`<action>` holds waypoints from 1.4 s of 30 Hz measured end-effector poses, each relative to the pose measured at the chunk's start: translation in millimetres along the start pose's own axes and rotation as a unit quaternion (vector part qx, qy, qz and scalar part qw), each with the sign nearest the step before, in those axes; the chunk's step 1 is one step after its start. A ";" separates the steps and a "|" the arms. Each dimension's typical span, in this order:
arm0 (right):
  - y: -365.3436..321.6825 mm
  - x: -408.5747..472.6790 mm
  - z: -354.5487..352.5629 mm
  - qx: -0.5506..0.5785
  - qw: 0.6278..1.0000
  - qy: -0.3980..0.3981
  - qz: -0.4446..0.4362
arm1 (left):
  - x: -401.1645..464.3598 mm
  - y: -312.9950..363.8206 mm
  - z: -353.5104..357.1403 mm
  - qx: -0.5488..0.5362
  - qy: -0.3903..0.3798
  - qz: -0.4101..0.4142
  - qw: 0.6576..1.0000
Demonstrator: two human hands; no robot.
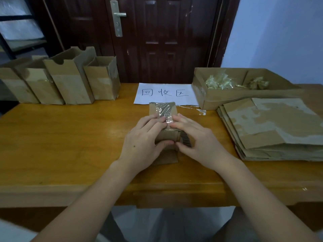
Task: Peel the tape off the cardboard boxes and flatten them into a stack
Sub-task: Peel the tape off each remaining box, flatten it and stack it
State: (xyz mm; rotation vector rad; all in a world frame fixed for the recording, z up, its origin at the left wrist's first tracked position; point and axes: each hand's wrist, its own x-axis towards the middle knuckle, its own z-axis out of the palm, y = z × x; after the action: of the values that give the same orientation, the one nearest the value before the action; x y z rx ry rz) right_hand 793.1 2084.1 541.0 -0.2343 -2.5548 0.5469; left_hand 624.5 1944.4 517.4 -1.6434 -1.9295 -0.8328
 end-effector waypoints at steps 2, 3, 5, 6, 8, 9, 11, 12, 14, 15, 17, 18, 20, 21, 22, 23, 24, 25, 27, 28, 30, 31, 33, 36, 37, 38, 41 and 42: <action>0.3 0.3 -0.4 -0.002 1.000 0.003 -0.003 | 0.5 -1.0 -0.8 0.001 -0.001 -0.001 1.000; 0.5 0.6 -0.9 -0.003 1.000 0.004 -0.004 | 0.7 -1.9 -1.0 0.003 0.000 0.003 1.000; 0.4 1.3 -1.1 -0.001 1.000 0.004 -0.003 | 0.5 -4.0 -2.0 0.006 0.001 0.013 1.000; 0.4 1.7 -1.1 -0.001 1.000 0.003 -0.003 | 0.3 -4.8 -2.6 0.006 0.000 0.016 1.000; 0.5 1.3 -0.9 -0.003 1.000 0.004 -0.001 | -0.2 -5.5 -3.9 0.001 -0.013 0.014 1.000; 0.5 0.9 -0.6 -0.003 1.000 0.005 -0.002 | -0.7 -5.6 -4.8 -0.003 -0.022 0.011 1.000; 0.3 0.3 0.5 -0.002 1.000 0.008 -0.005 | -1.6 -5.4 -6.4 -0.009 -0.028 0.008 1.000; 0.2 0.0 1.0 -0.001 1.000 0.010 -0.006 | -1.9 -5.0 -7.0 -0.013 -0.026 0.004 1.000; 0.8 0.1 1.6 -0.001 1.000 0.009 -0.004 | -1.7 -3.1 -7.1 -0.021 -0.021 -0.009 1.000; 1.2 0.2 1.6 -0.004 1.000 0.007 -0.002 | -1.4 -1.8 -6.7 -0.021 -0.024 -0.017 0.999; 2.2 0.1 1.8 -0.009 1.000 0.003 -0.002 | -0.3 1.2 -5.6 -0.014 -0.033 -0.033 0.999; 2.8 0.0 2.0 -0.010 1.000 0.003 -0.005 | 0.3 2.2 -5.0 -0.010 -0.034 -0.040 0.999; 4.0 -0.6 2.8 -0.014 1.000 0.005 -0.010 | 0.5 2.2 -4.2 -0.006 -0.034 -0.044 0.998; 4.4 -0.7 3.1 -0.016 1.000 0.006 -0.012 | 0.1 1.7 -3.8 -0.006 -0.033 -0.041 0.999; 4.6 -0.8 3.4 -0.019 1.000 0.006 -0.013 | -0.4 0.9 -3.7 -0.006 -0.032 -0.036 0.999; 4.9 -0.8 3.7 -0.021 1.000 0.007 -0.013 | -0.8 0.2 -3.7 -0.005 -0.032 -0.032 0.999; 5.2 -0.9 4.2 -0.022 1.000 0.007 -0.013 | -0.8 -0.5 -3.4 -0.003 -0.032 -0.029 0.999; 5.5 -1.0 4.5 -0.023 1.000 0.007 -0.013 | -1.1 -0.9 -3.2 -0.001 -0.031 -0.025 0.999; 5.6 -1.2 4.5 -0.022 1.000 0.007 -0.013 | -1.5 -1.5 -3.1 0.004 -0.029 -0.017 0.999; 5.5 -1.3 4.5 -0.022 1.000 0.008 -0.014 | -1.8 -2.0 -3.0 0.003 -0.028 -0.014 1.000; 5.2 -1.1 4.6 -0.021 1.000 0.010 -0.017 | -2.1 -3.0 -3.0 -0.004 -0.027 -0.012 1.000; 5.1 -1.0 4.7 -0.019 1.000 0.010 -0.018 | -2.3 -3.3 -3.5 -0.008 -0.027 -0.014 0.999; 5.4 -0.7 4.9 -0.018 1.000 0.011 -0.017 | -1.6 -3.3 -4.8 -0.015 -0.026 -0.017 0.999; 6.4 -2.2 7.3 -0.026 1.000 0.007 -0.012 | -0.6 -3.7 -7.8 -0.036 -0.027 -0.015 0.999; 6.5 -2.9 7.9 -0.031 0.999 0.007 -0.013 | -0.7 -4.1 -8.8 -0.045 -0.028 -0.013 0.999; 6.0 -3.5 7.8 -0.039 0.999 0.006 -0.015 | -0.4 -4.2 -10.0 -0.051 -0.031 -0.011 0.998; 3.1 -2.3 4.7 -0.098 0.994 0.014 -0.037 | 0.3 -6.3 -13.9 -0.060 -0.039 -0.007 0.997; 1.5 -1.6 3.2 -0.116 0.992 0.016 -0.044 | 0.0 -7.6 -14.9 -0.064 -0.044 -0.004 0.997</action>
State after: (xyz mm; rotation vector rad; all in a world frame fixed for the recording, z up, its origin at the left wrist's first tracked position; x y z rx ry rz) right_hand 793.0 2084.0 537.2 -0.2090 -2.5819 0.2105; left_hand 616.6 1933.1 526.8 -1.7743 -1.9788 -0.9184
